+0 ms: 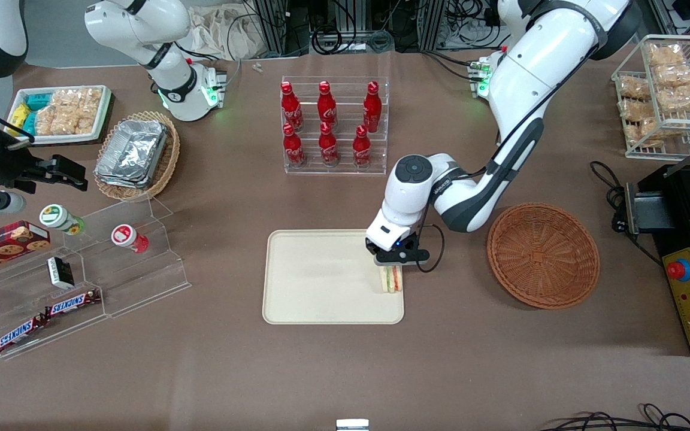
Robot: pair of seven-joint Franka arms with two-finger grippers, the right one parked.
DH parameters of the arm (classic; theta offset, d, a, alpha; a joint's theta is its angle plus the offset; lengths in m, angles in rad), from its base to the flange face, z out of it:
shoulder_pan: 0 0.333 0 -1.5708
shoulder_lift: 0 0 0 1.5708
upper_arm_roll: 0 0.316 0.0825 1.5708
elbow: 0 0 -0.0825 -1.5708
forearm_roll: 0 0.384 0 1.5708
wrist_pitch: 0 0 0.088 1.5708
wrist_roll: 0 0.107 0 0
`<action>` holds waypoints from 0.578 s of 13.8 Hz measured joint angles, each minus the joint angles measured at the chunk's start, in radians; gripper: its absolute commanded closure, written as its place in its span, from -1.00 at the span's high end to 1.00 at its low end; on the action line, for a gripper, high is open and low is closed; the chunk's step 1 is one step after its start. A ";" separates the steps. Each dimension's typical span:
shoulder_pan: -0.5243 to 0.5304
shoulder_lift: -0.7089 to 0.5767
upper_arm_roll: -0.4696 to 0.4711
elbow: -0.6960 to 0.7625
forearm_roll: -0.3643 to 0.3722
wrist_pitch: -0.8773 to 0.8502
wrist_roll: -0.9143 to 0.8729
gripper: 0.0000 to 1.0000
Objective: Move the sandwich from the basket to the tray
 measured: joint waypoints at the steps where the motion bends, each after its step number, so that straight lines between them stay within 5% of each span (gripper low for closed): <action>1: 0.000 0.003 0.000 0.009 0.000 0.000 0.000 1.00; 8: 0.060 -0.100 0.002 0.079 -0.002 -0.022 -0.055 1.00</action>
